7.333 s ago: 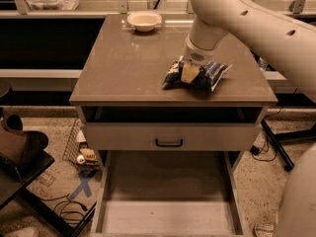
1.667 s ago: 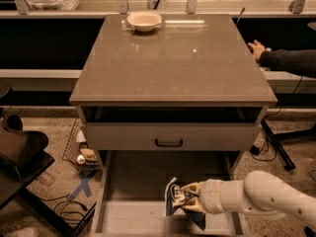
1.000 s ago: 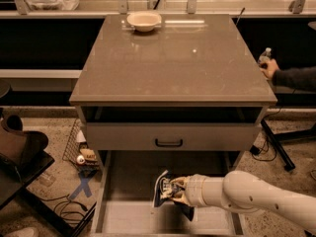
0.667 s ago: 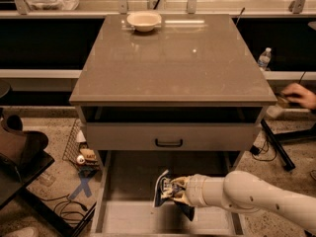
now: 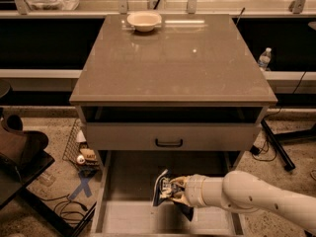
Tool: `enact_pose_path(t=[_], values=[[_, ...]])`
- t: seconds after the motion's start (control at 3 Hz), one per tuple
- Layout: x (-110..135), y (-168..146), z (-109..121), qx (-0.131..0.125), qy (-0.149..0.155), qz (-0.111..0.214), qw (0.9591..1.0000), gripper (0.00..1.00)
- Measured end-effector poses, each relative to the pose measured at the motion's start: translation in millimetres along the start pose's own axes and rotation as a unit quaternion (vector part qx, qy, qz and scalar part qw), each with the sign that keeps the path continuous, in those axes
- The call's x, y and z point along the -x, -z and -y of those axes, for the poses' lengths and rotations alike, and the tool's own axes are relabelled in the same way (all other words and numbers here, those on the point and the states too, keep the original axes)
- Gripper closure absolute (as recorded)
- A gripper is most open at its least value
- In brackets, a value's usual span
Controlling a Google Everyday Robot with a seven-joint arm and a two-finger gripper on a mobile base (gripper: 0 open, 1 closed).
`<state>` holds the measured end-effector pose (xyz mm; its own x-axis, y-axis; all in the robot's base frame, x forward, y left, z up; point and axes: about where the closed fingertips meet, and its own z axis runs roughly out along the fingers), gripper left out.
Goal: Place blue chip bag into middle drawer
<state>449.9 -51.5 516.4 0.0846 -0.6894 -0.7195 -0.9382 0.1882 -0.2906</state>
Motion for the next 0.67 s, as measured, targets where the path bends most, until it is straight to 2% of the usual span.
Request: enact_pose_path(t=[0.33, 0.67], values=[[0.7, -0.9, -0.7, 0.001, 0.000, 0.001, 1.0000, 0.12], [1.4, -1.8, -1.3, 0.002, 0.001, 0.001, 1.0000, 0.00]])
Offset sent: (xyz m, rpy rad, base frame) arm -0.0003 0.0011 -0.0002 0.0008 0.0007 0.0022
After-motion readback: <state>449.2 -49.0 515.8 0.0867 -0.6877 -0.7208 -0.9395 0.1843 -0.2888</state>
